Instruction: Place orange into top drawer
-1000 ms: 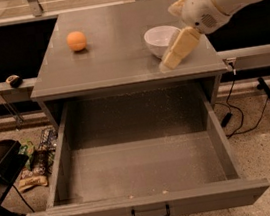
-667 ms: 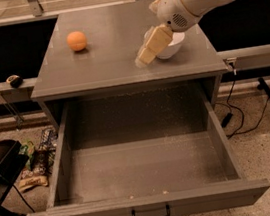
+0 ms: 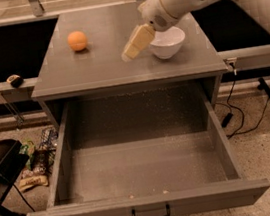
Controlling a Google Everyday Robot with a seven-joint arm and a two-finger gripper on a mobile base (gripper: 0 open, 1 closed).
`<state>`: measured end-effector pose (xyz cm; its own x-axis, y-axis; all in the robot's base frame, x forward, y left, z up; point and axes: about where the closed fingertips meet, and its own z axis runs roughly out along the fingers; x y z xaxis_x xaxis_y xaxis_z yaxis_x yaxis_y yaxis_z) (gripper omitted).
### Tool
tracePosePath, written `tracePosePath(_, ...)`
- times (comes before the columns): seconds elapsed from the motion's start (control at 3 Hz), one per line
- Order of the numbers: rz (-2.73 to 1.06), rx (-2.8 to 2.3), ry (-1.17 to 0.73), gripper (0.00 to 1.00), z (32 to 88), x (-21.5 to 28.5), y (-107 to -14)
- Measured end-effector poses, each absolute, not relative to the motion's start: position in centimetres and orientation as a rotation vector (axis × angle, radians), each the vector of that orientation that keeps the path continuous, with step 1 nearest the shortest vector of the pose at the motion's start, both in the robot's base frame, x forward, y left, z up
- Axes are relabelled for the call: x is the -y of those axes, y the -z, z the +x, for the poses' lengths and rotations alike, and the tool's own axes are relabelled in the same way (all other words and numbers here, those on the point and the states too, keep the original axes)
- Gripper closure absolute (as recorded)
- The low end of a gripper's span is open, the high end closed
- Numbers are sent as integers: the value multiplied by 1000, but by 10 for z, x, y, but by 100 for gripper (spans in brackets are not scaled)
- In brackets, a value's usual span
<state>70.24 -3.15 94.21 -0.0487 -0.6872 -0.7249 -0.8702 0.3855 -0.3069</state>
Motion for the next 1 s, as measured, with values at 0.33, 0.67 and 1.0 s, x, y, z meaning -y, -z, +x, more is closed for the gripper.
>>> tracePosePath(0.33, -1305, -1798, -316, 0, 757, -1, -925)
tracePosePath(0.67, -1244, -1822, -325, 0, 796, -40, -909)
tracePosePath(1.0, -1163, -1866, -294, 0, 824, -77, -897)
